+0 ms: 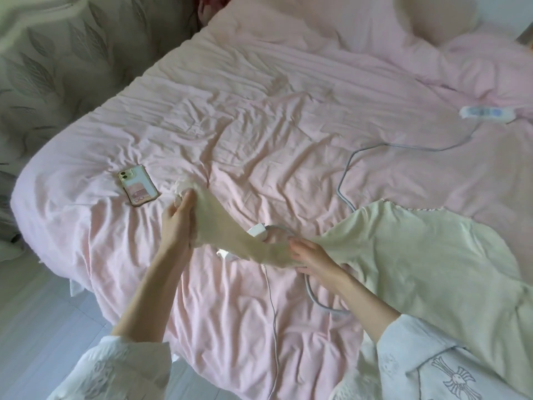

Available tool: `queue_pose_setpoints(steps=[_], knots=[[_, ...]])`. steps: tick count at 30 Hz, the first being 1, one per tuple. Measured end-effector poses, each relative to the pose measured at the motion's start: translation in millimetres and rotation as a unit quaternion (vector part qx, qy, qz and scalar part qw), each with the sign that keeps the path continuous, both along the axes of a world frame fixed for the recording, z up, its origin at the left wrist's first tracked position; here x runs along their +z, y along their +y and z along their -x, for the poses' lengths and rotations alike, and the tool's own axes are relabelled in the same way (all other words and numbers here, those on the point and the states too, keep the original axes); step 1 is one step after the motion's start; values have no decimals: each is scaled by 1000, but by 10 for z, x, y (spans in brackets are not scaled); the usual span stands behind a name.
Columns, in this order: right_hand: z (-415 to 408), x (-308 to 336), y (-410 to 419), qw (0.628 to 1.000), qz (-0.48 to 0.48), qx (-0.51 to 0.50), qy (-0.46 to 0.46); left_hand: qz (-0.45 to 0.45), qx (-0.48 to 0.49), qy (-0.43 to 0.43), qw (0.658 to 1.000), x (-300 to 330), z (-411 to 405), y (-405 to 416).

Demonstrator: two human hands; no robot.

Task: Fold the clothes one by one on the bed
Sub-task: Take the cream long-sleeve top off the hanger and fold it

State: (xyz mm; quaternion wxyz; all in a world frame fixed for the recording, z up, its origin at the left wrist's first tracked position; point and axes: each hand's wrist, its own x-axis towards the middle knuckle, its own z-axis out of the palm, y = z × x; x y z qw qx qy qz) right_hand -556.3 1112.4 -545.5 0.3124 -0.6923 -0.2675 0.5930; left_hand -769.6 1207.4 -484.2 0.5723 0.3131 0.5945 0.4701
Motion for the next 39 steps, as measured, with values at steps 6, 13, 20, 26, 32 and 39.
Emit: queue_pose_setpoints(steps=[6,13,20,26,32,39], knots=[[-984,317,-504,970,-13,-148,195,-59,-197,4,979,447,-1475,-364],[-2327,299,-1619,944,-13,-273,184,-106,-369,48,922,469,-3249,-1238],[-3517,-106,-2745,930,50,-360,53,-96,-514,104,846,-27,-4633,-2064],[-4036,-833,-3543,911,206,-289,-209,-32,-632,213,745,-792,-5193,-2587],[-4038,-1248,-4188,935,280,-212,-46,-113,-695,372,604,-1361,-5228,-2865],[-4358,-1226,-4356,926,263,-260,-79,-123,-667,438,591,-1536,-5420,-2993]])
